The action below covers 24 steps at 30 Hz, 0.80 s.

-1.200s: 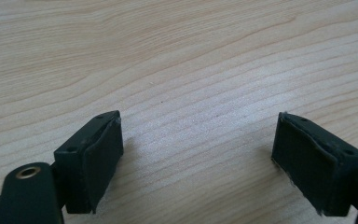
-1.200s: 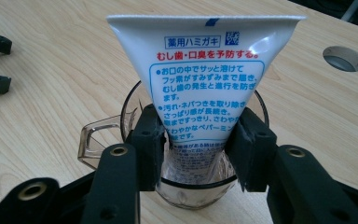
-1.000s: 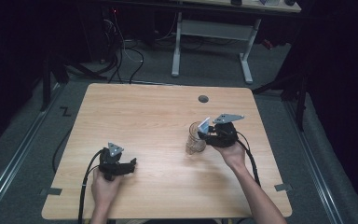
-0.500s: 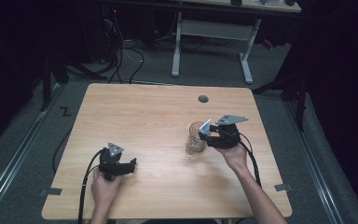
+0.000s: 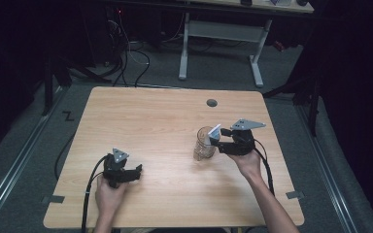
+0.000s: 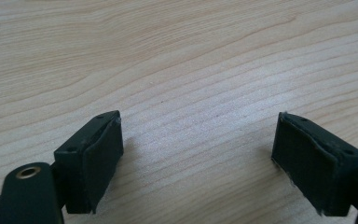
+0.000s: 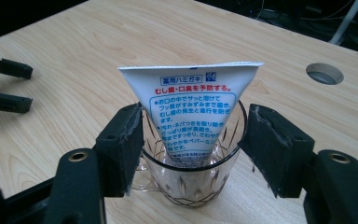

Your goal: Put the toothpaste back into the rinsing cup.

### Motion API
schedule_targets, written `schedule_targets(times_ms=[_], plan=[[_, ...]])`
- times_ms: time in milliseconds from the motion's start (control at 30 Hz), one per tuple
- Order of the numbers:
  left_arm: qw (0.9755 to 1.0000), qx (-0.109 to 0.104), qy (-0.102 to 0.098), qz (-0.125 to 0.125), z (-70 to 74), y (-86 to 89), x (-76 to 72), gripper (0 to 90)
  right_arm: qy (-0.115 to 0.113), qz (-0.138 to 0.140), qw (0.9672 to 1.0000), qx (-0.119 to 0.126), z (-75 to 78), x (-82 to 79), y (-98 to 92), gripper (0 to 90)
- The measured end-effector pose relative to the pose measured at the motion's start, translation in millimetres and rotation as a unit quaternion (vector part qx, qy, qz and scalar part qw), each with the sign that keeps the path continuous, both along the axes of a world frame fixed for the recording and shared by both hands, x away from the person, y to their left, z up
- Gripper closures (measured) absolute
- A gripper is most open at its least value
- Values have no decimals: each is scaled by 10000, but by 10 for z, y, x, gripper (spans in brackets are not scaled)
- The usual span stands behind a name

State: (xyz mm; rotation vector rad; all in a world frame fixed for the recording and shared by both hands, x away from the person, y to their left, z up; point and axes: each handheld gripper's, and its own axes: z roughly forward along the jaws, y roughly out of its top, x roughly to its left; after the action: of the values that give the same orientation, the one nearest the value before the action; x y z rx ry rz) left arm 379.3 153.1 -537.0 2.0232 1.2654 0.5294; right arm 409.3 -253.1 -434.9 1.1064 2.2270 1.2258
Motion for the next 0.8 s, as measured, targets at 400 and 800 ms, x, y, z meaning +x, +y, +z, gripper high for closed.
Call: schedule_targets(times_ms=[400,800], plan=[[10000,1,0,0,0,0,0,162,-134,-177,9994,284,44,-86,-188,392],[10000,2,0,0,0,0,0,162,-222,-349,9984,375,63,-148,-320,421]])
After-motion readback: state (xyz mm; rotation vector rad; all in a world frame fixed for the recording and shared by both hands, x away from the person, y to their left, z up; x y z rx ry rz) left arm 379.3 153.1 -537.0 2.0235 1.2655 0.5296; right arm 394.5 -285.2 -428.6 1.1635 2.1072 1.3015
